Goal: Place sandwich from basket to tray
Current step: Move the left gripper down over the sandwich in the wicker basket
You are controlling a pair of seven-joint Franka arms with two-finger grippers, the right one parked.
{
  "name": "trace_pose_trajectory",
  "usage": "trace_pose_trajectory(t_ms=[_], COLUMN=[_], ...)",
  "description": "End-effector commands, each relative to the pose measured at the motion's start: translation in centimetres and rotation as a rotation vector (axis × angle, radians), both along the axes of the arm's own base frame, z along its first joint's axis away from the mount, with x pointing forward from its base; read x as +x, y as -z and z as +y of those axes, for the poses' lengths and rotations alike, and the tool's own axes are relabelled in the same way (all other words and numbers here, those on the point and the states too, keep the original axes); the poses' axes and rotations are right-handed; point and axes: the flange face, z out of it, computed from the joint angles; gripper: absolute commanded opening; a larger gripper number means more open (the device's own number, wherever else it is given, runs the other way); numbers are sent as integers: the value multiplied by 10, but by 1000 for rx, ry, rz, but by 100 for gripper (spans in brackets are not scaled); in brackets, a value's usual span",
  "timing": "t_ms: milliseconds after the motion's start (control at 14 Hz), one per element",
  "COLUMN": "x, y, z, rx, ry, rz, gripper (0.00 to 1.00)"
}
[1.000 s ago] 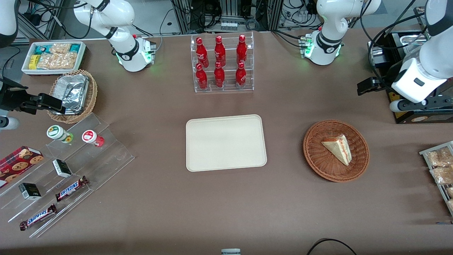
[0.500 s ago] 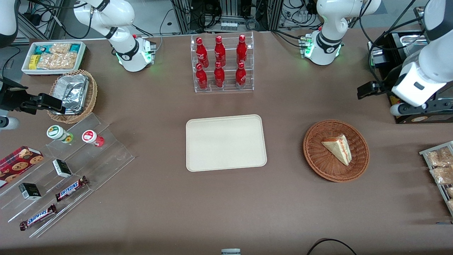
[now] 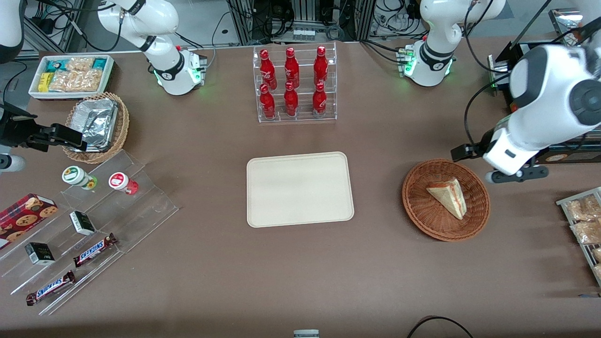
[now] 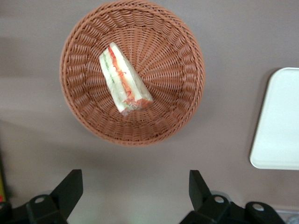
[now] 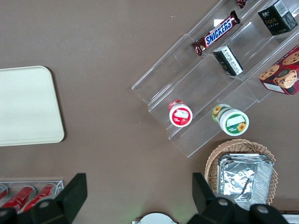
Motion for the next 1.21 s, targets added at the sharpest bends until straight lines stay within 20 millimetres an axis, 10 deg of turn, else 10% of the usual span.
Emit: trace_pose_trajectory(t_ms=[0, 1143], x=[-6, 3], y=[29, 141], z=[8, 30], rx=[10, 37], ry=[2, -565], rz=[-19, -94], gripper=[100, 100])
